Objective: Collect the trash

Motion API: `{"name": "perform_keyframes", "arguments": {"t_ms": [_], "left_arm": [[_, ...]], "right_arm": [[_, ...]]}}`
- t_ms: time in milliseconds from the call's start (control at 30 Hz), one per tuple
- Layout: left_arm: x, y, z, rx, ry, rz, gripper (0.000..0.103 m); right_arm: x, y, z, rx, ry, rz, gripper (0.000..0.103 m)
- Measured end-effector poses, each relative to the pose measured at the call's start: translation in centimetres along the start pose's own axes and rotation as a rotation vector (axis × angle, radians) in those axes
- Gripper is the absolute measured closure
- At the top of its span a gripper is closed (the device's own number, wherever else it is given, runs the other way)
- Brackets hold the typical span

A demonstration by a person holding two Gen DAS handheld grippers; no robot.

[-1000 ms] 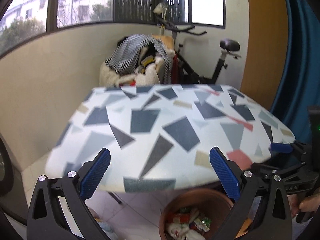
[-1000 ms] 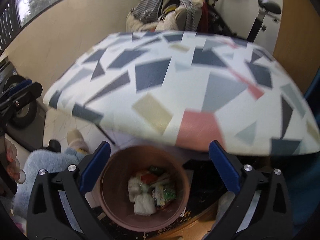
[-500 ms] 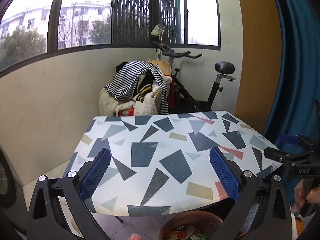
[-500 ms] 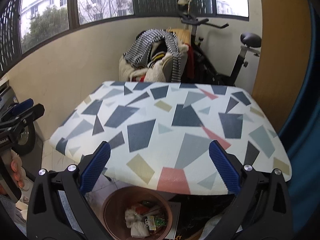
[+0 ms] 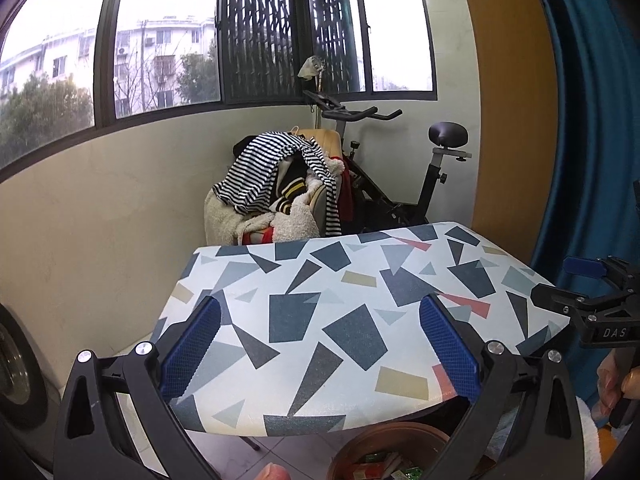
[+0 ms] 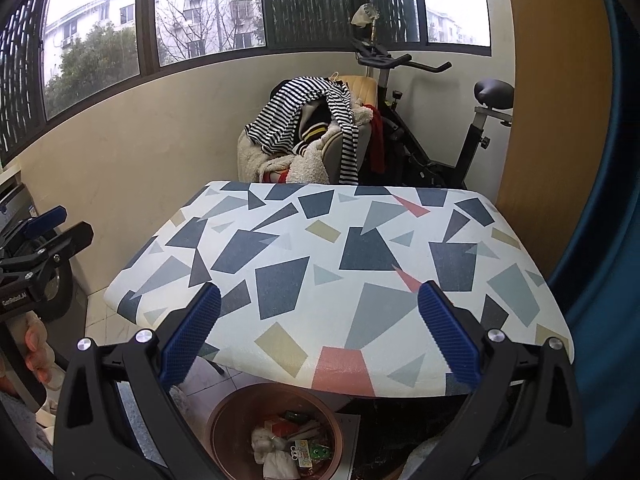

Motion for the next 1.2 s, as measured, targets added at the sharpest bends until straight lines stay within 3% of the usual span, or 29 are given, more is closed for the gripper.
{"name": "perform_keyframes", "arguments": {"t_ms": [200,333,1200], "left_arm": [[0.0,-0.2,0.0,0.004,0.003,0.012,0.006],[0.0,-0.2,-0.2,-0.026,0.008,-0.021,0.006],[0.3,0.0,-0.5,-0.014,0.038,0.011,0.006]], "right_arm": [[-0.1,-0.3,0.0,-0.003,-0.001,0.0,0.006],[-0.2,-0.4,0.1,-0.002,-0.002,-0.002,0.006],[-0.6,-0.9,0.0,0.004,0.008,-0.01,0.006]]}}
Point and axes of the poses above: each gripper's, at about its wrist camera, not at the fingertips, and x roughly the way its jaws point, y to its left, z to its top, the point moved 4 cm from there along x, roughly the way its jaws point, and after that the axes turned 14 degrees about -z, right-handed, at the moved point
